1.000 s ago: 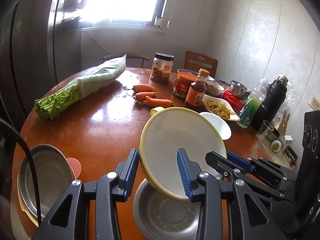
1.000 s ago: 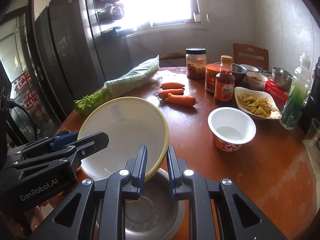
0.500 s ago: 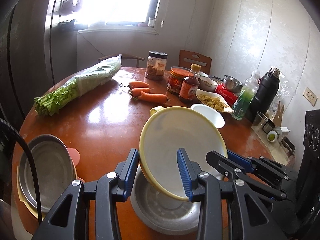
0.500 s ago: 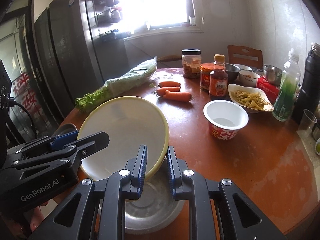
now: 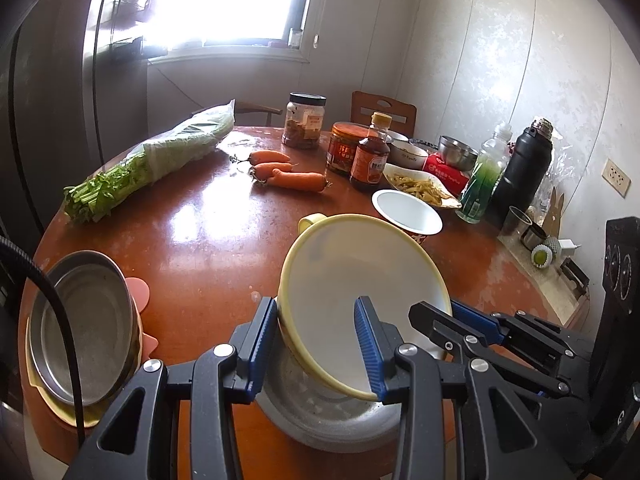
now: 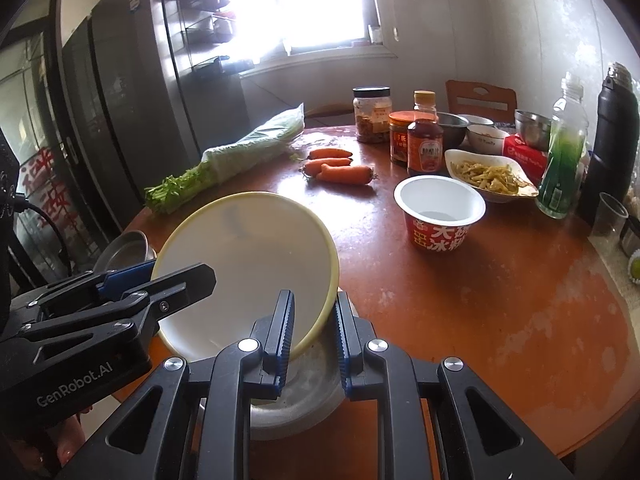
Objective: Organize plates and bowls
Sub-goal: 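Carry the yellow bowl over the deep steel bowl and lower it inside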
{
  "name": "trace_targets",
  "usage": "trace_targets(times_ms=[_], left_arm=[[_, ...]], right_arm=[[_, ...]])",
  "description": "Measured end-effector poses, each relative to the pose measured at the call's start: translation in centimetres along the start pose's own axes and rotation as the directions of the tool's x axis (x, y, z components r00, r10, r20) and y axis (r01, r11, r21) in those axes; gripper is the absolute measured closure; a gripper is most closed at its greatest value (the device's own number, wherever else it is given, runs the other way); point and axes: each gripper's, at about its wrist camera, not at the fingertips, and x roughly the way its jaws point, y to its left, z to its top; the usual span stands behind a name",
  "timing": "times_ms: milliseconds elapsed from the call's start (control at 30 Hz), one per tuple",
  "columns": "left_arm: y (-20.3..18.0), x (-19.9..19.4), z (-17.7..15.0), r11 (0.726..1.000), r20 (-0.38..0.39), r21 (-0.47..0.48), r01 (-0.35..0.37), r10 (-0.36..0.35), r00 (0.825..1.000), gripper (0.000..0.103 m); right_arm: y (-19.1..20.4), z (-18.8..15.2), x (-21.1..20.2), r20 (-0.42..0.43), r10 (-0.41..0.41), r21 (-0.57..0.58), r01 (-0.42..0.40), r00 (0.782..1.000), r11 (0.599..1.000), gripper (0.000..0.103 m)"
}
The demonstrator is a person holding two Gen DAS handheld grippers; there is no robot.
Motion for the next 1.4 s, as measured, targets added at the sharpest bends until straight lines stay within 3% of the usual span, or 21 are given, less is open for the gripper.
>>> trace_targets(times_ms=[867,1400], left_arm=[[1.2,2.7,-1.8,0.999,-0.039,0.016,-0.038,0.038,0.998,0.063],[0.9,3.7,-2.3,0.999,-0.060,0.035,-0.036,0.038,0.997,0.063]], right_arm=[[0.2,-2.4,2.5,-0.033,0.033,-0.016,-0.033,0.999,0.999,0.083],[0.6,-3.2,3.1,-0.047,-0.045,-0.066,0.041,0.998,0.997,0.082]])
